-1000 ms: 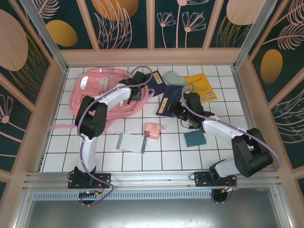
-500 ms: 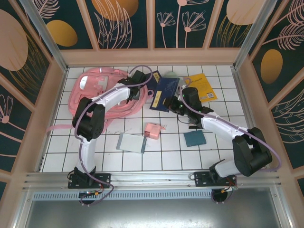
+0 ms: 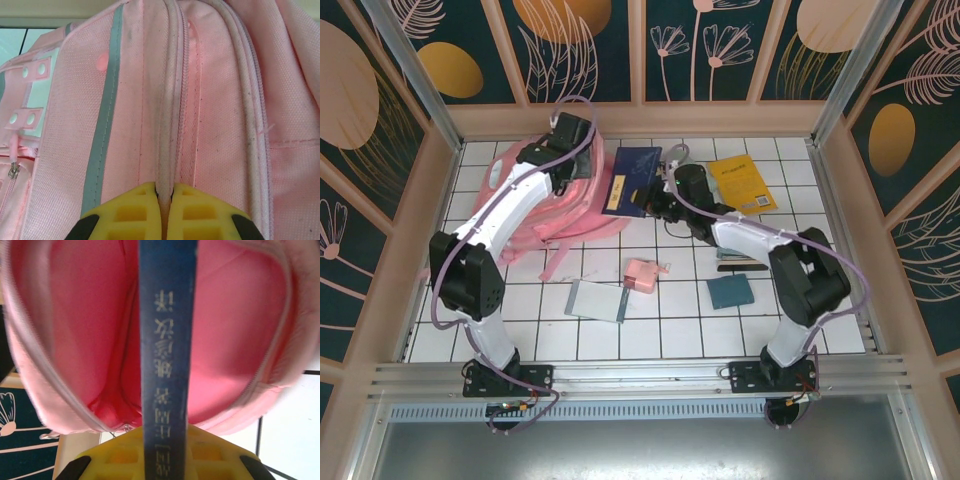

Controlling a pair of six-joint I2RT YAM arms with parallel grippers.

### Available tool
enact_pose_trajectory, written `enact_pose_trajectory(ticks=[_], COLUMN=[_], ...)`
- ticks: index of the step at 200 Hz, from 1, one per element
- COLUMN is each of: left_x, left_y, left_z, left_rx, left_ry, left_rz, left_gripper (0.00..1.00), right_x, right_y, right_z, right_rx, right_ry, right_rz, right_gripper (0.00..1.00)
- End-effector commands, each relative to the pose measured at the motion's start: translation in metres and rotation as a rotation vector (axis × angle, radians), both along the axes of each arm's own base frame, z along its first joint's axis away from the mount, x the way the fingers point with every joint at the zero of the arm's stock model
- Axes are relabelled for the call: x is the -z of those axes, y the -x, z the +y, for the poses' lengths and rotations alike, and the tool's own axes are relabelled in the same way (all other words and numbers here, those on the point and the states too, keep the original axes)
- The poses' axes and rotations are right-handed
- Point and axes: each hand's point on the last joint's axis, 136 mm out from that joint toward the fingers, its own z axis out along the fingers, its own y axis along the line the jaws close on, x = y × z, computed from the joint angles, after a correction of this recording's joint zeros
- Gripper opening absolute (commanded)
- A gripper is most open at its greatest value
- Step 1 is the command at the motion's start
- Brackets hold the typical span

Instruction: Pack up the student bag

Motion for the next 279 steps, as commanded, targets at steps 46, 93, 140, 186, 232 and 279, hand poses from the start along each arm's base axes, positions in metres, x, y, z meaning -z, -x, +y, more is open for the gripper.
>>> enact_pose_trajectory(ticks=[46,93,140,186,232,279], left_x=[-0.081,-0.085,-0.095,-0.095,-0.091,-0.083], left_y=[-0.009,-0.007,-0.006,-0.003,-0.004,-0.005], left_z=[-0.002,-0.012,-0.016,-0.015,-0.012,0.005], left_rx=[0.032,0.052,0.064,0.061,0.053,0.007], left_ry=[0.191,0.269,0.298,0.306,0.286,0.213], left_rz=[-0.174,-0.163,-0.173,-0.167,-0.163,-0.158], left_gripper=[0.0,0.0,0.0,0.0,0.0,0.0], right_x=[-0.022,0.002,0.027,0.061,0.083,0.064], right_y=[-0.03,-0.047,-0.045,-0.035,-0.031,-0.038], right_z=[0.088,0.143,0.199,0.245,0.251,0.227], right_rx=[-0.141,-0.207,-0.288,-0.338,-0.334,-0.302], right_ry=[-0.227,-0.301,-0.359,-0.312,-0.237,-0.222], right_rz=[-0.038,0.019,0.068,0.123,0.163,0.135], right_gripper=[0.0,0.0,0.0,0.0,0.29,0.64])
